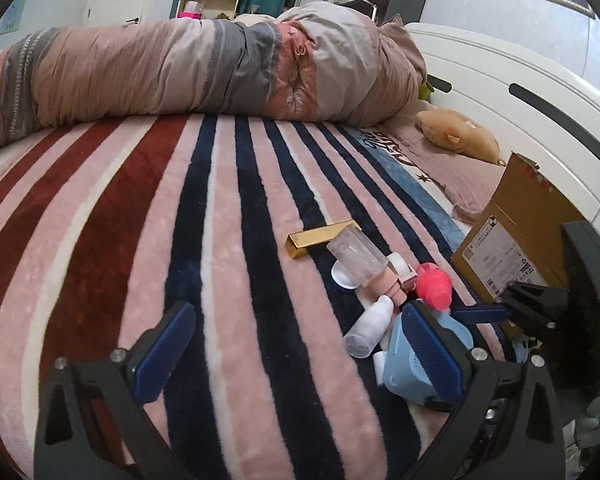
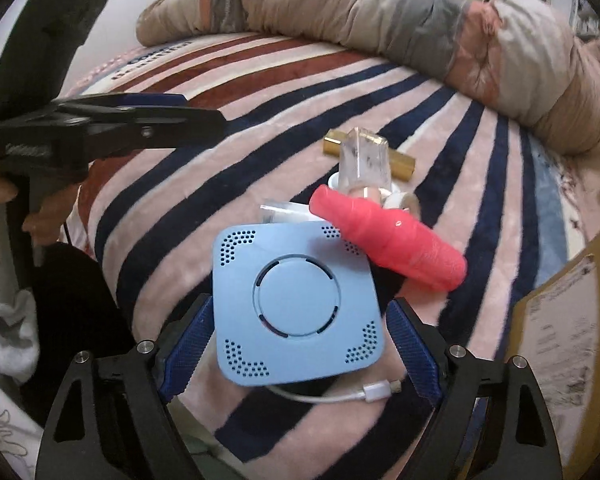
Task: Organize rigid objects
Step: 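Grasp the light-blue square router with the right gripper, then carry the router into the cardboard box and open the right gripper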
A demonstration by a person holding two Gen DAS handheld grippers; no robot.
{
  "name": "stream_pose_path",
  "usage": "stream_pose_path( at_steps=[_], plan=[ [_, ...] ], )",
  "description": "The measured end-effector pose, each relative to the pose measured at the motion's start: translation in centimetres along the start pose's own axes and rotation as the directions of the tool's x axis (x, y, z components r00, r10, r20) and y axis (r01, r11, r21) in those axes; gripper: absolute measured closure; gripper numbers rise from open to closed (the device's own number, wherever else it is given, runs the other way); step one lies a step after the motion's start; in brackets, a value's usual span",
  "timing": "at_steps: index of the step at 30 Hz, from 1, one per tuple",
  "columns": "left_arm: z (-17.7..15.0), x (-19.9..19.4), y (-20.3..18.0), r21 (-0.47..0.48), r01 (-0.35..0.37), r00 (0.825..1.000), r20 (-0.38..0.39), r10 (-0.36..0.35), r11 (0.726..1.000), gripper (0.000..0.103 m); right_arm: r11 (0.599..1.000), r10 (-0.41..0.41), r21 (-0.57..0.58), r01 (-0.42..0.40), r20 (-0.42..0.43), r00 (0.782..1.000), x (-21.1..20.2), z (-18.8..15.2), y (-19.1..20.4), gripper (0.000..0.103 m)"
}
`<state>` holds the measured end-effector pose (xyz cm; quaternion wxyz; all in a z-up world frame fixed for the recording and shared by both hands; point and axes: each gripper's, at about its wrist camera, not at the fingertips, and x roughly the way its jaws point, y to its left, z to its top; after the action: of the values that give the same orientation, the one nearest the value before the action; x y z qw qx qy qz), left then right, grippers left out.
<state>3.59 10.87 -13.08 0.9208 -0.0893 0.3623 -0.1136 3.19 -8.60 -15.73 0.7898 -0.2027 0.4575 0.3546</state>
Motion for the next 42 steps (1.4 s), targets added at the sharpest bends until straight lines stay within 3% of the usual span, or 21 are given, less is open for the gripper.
stream_pose_path(
  at_steps=[6, 10, 12, 19, 22, 25, 29, 32, 36, 39, 42],
  plan=[
    [0.0, 0.5, 0.3, -0.004, 0.022, 1.000, -0.020, -0.022, 1.000, 0.001, 0.998, 0.052, 0.027, -0.052, -0.003, 0.999, 1.3, 0.9, -0.4, 0.019],
    [-0.2, 1.1, 0.4, -0.020, 0.088, 0.995, -0.045, -0.089, 0.996, 0.001, 0.997, 0.068, 0.022, -0.068, -0.003, 0.998, 1.9, 1.4, -0.7, 0.023],
    [-0.3, 1.4, 0.2, -0.022, 0.133, 0.989, -0.061, -0.134, 0.991, 0.001, 0.999, 0.036, 0.002, -0.037, 0.017, 0.999, 1.5, 1.3, -0.1, 0.023],
    [-0.3, 1.1, -1.9, 0.027, 0.283, 0.956, -0.085, -0.280, 0.959, 0.001, 0.998, -0.017, -0.063, 0.024, 0.101, 0.995, -0.5, 0.7, 1.3, 0.023],
    [0.3, 0.3, -2.6, 0.010, 0.365, 0.928, -0.086, -0.363, 0.931, 0.001, 0.996, -0.026, -0.075, 0.040, 0.178, 0.984, -2.4, 0.9, 1.8, 0.023],
    [1.8, -1.0, -3.6, -0.003, 0.425, 0.903, -0.072, -0.424, 0.905, 0.013, 0.995, 0.004, -0.093, 0.023, 0.275, 0.961, -5.2, 1.2, 2.3, 0.023],
    [4.1, -2.9, -6.4, 0.009, 0.470, 0.880, -0.074, -0.469, 0.882, 0.032, 0.993, -0.011, -0.103, 0.058, 0.410, 0.912, -9.3, 1.6, 2.5, 0.023],
    [6.2, -4.6, -9.5, 0.048, 0.512, 0.858, -0.069, -0.509, 0.858, 0.055, 0.994, -0.017, -0.082, 0.066, 0.493, 0.870, -12.3, 1.4, 1.5, 0.023],
    [8.6, -5.9, -14.8, 0.157, 0.489, 0.872, -0.052, -0.488, 0.858, 0.060, 0.994, -0.083, -0.016, 0.111, 0.564, 0.822, -16.1, 0.2, -1.0, 0.024],
    [10.2, -6.0, -20.0, 0.246, 0.476, 0.877, -0.066, -0.476, 0.844, 0.064, 0.991, -0.130, 0.057, 0.120, 0.579, 0.805, -18.5, -1.1, -3.7, 0.024],
    [10.8, -4.9, -24.0, 0.301, 0.482, 0.874, -0.104, -0.474, 0.823, 0.066, 0.983, -0.181, 0.128, 0.131, 0.570, 0.802, -20.5, -3.1, -6.4, 0.024]
  ],
)
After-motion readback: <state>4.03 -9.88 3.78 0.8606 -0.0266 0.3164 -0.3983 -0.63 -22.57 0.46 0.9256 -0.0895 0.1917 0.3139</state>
